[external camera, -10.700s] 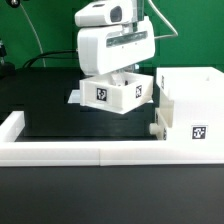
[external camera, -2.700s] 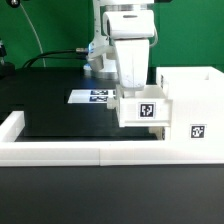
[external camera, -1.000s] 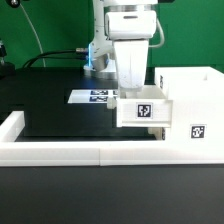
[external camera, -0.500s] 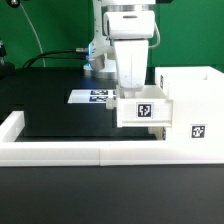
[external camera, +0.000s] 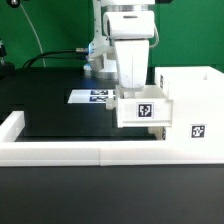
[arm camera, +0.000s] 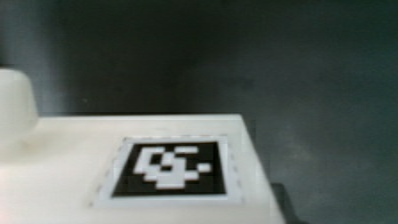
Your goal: Assemble drawer
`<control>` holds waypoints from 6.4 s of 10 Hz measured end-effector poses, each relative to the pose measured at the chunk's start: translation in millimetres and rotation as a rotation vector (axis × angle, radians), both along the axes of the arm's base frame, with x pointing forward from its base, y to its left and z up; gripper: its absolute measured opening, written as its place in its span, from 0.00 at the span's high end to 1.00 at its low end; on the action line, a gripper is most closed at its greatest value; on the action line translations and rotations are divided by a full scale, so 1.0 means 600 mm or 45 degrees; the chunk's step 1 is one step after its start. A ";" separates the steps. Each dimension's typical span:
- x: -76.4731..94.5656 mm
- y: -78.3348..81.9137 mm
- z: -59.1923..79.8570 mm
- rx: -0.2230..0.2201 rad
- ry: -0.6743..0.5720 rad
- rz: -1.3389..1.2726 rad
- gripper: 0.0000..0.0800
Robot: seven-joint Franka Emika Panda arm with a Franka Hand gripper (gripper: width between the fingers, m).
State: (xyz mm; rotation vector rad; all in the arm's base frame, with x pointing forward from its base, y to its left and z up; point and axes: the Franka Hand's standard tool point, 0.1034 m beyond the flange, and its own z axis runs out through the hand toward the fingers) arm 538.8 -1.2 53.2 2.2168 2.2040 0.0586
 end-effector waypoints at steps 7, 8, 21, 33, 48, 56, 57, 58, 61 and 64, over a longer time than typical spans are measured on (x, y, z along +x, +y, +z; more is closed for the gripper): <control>-0.003 -0.002 0.001 -0.008 0.024 -0.011 0.95; -0.005 0.000 0.000 -0.011 0.035 -0.008 0.95; -0.003 0.019 0.001 -0.019 0.050 -0.001 0.95; 0.006 0.028 0.030 -0.030 0.026 0.001 0.28; 0.009 -0.117 0.032 0.232 0.051 0.074 0.19; -0.006 -0.031 -0.010 0.275 0.122 -0.069 0.19; -0.005 -0.018 -0.009 0.277 0.126 -0.082 0.19; -0.004 -0.009 -0.008 0.278 0.129 -0.094 0.19; -0.004 0.024 -0.010 0.284 0.139 -0.127 0.19; -0.001 0.035 -0.007 0.287 0.143 -0.141 0.19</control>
Offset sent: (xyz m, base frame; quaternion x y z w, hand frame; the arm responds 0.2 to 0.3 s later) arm 0.0000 0.0000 0.0000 0.0000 0.0000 0.0000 1.0000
